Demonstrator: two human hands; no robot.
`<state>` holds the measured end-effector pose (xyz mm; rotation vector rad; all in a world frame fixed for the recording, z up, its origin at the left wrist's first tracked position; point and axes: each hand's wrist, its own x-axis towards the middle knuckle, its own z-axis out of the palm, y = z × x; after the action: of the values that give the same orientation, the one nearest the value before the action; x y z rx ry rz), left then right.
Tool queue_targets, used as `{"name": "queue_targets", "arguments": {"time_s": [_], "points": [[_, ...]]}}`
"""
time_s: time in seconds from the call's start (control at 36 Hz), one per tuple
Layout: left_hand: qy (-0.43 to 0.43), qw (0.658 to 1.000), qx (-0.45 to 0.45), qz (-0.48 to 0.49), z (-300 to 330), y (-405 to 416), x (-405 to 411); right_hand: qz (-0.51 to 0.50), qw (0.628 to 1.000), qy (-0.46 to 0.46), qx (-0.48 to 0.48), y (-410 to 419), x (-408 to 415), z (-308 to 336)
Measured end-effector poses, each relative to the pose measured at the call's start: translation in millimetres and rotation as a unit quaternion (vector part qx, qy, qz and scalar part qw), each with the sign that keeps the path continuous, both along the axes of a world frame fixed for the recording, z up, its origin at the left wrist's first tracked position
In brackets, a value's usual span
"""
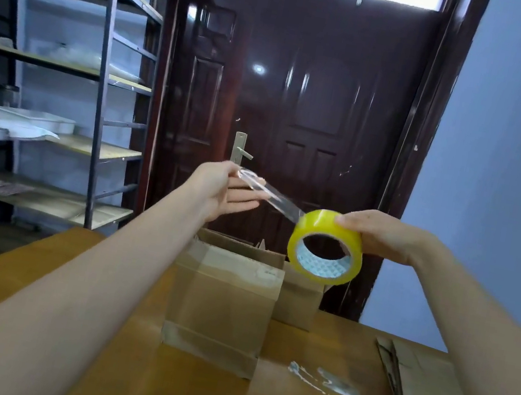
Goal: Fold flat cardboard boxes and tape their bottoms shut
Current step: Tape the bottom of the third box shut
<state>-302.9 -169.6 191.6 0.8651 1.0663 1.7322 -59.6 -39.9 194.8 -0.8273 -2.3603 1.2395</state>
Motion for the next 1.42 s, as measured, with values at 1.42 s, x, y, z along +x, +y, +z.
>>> {"name": "queue_targets", "arguments": {"time_s": [1.42], "points": [[0.191, 0.959, -0.097, 0.186, -117.1, 28.8, -32.5, -0.092, 0.961, -0.173, 0.197, 22.1, -48.0, -43.3]]}}
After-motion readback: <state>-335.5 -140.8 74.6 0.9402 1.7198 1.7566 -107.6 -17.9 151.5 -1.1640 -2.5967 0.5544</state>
